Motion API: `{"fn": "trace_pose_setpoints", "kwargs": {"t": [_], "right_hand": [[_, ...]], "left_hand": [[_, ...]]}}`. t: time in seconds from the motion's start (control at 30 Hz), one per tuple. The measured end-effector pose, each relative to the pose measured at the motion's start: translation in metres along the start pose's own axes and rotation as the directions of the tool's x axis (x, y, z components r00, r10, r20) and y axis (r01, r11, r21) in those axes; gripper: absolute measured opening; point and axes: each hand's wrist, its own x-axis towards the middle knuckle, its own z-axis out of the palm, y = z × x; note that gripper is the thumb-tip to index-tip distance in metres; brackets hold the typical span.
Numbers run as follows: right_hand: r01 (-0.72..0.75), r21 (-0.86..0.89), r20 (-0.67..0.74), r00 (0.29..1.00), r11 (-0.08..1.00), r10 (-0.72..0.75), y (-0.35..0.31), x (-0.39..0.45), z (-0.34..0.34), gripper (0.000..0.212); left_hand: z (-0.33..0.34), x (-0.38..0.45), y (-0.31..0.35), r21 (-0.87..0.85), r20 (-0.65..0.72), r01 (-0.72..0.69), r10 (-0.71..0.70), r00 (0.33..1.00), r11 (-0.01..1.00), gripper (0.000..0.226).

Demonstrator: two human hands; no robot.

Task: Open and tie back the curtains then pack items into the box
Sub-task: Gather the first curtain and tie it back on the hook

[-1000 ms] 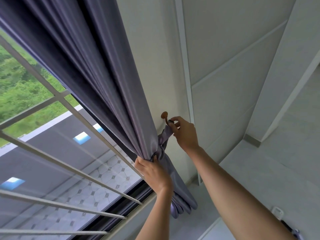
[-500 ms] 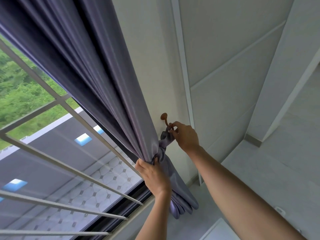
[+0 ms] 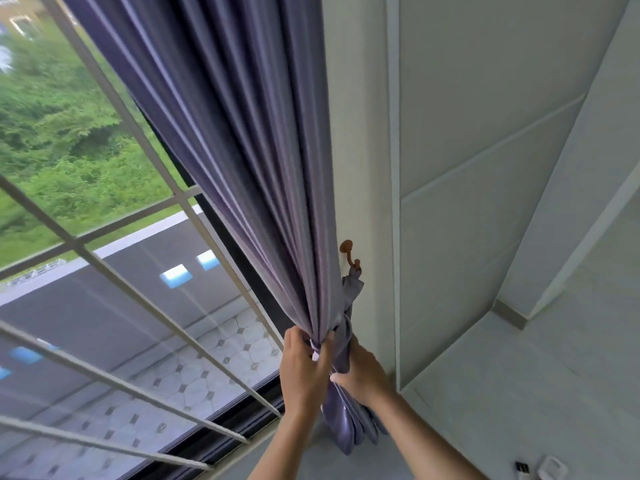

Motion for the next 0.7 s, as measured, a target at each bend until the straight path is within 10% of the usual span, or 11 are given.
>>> {"fn": "trace_pose_setpoints", "kwargs": {"t": [0.17,0.5,0.7], "right_hand": [[0.054,-0.102,-0.144,0.987,0.993,-0.068,0.015,-0.013,0.015,0.031],[0.007,-0.021,-0.043,0.999,1.0,-0.008,0.027,-0.015,0.0,0.035],[-0.029,-0.064,-0.037,0.999,0.998,0.026,0.048,-0.017,0.015,0.028]], "left_hand": [[-0.001,-0.008,-0.004,0.04,-0.006,-0.05,0.05,0.999,0.998,0.023],[-0.004,-0.025,-0.016,-0.142,0.071,0.01,0.001,0.997,0.99,0.032],[0.006,-0.016,-0.052,0.23,0.361,0.145,-0.223,0.905,0.962,0.044]]}}
